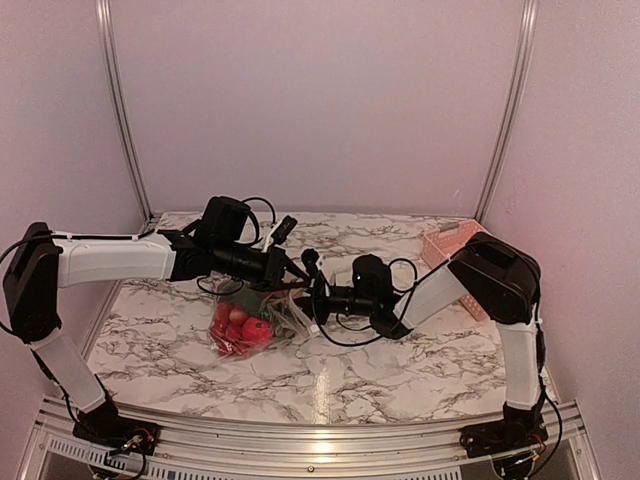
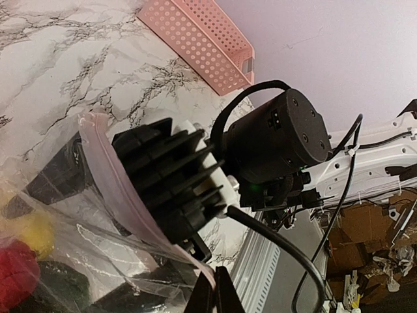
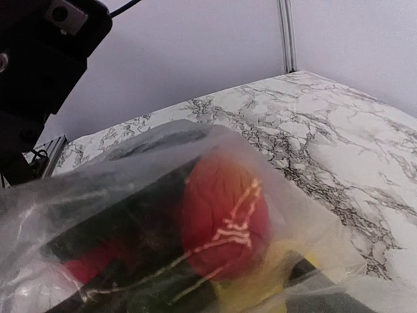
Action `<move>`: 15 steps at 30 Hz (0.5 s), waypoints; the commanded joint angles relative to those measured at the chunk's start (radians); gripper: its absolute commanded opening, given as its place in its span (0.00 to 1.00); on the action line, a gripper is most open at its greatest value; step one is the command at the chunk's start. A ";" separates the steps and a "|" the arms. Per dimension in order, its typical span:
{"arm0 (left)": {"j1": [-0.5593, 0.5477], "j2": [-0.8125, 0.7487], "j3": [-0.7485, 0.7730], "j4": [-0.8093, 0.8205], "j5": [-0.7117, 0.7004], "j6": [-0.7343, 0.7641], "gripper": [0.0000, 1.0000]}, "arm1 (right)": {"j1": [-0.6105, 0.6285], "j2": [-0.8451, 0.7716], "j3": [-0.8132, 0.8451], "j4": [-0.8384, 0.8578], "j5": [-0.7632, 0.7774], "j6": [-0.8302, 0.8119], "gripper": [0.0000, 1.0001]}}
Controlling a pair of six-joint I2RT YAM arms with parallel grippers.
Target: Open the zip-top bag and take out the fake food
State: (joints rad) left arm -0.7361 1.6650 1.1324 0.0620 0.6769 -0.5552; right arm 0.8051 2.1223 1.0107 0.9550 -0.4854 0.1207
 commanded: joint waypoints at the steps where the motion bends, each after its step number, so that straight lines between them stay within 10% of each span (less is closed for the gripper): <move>1: 0.004 -0.010 0.019 0.004 0.052 0.009 0.00 | 0.009 0.057 0.067 0.021 0.011 0.039 0.96; 15: 0.001 -0.012 0.017 -0.010 0.060 0.018 0.00 | 0.015 0.144 0.133 0.153 -0.022 0.143 0.69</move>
State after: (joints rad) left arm -0.7216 1.6653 1.1320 0.0540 0.6910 -0.5541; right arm 0.8162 2.2349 1.1179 1.0607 -0.4740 0.2180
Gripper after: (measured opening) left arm 0.007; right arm 0.708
